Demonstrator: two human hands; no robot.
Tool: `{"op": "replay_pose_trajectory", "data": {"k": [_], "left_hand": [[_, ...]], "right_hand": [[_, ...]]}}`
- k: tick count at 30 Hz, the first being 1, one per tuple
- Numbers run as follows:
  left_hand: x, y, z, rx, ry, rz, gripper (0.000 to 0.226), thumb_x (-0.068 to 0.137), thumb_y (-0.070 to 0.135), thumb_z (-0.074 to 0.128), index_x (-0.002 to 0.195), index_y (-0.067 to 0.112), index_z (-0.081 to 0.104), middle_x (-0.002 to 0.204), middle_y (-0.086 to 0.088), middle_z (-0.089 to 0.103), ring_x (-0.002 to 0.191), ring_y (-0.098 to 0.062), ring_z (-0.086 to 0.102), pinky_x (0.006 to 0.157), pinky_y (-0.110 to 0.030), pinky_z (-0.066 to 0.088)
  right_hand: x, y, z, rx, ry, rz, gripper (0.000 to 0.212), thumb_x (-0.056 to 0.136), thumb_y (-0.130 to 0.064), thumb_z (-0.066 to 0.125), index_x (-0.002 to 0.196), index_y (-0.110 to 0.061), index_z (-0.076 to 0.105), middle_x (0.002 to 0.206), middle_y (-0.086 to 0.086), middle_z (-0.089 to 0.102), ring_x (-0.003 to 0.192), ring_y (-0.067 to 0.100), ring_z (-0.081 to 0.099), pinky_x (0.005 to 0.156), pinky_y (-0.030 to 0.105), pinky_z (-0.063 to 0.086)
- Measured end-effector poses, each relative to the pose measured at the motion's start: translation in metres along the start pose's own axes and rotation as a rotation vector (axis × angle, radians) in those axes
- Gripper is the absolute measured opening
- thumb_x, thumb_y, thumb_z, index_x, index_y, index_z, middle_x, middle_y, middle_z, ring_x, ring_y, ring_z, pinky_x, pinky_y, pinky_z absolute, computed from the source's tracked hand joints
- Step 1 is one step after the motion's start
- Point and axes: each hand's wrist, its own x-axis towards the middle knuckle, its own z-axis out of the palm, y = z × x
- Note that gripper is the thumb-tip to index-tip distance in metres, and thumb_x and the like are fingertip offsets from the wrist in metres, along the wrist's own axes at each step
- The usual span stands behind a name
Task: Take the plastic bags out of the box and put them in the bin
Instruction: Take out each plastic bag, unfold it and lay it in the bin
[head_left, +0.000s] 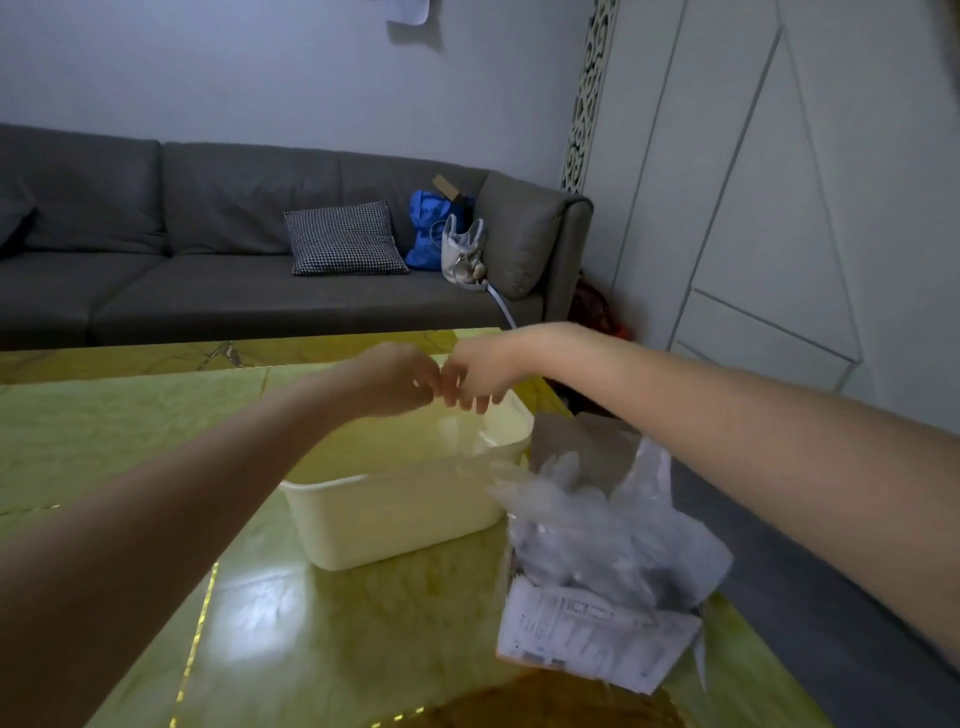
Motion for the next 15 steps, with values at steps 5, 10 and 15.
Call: {"op": "replay_pose_trajectory", "data": {"k": [5, 10, 15], "left_hand": [[-0.023, 0.053, -0.025, -0.369, 0.069, 0.111, 0.02, 0.091, 0.025, 0.055, 0.1, 0.016, 0.07, 0.093, -0.002, 0.068, 0.086, -0.016, 0.062, 0.076, -0.027, 0.047], [-0.055, 0.105, -0.027, -0.406, 0.024, 0.297, 0.028, 0.081, 0.037, 0.063, 0.099, 0.017, 0.071, 0.095, 0.0, 0.07, 0.085, -0.013, 0.063, 0.083, -0.035, 0.051], [-0.067, 0.148, 0.014, -0.062, 0.132, 0.399, 0.039, 0.081, 0.035, 0.068, 0.115, 0.019, 0.061, 0.11, 0.003, 0.063, 0.086, -0.009, 0.055, 0.076, -0.021, 0.045]], "right_hand": [[-0.089, 0.028, -0.029, 0.123, 0.092, 0.017, 0.021, 0.096, -0.026, 0.053, 0.096, -0.008, 0.063, 0.097, 0.008, 0.066, 0.09, 0.021, 0.066, 0.071, 0.025, 0.053], [-0.161, 0.053, -0.018, 0.015, 0.018, 0.247, 0.046, 0.08, -0.053, 0.065, 0.071, -0.008, 0.065, 0.067, 0.001, 0.065, 0.061, 0.015, 0.06, 0.058, 0.024, 0.052], [-0.172, 0.066, 0.041, -0.021, -0.164, 0.395, 0.031, 0.083, -0.035, 0.071, 0.091, -0.005, 0.066, 0.073, 0.003, 0.065, 0.06, 0.015, 0.059, 0.059, 0.023, 0.05]]}}
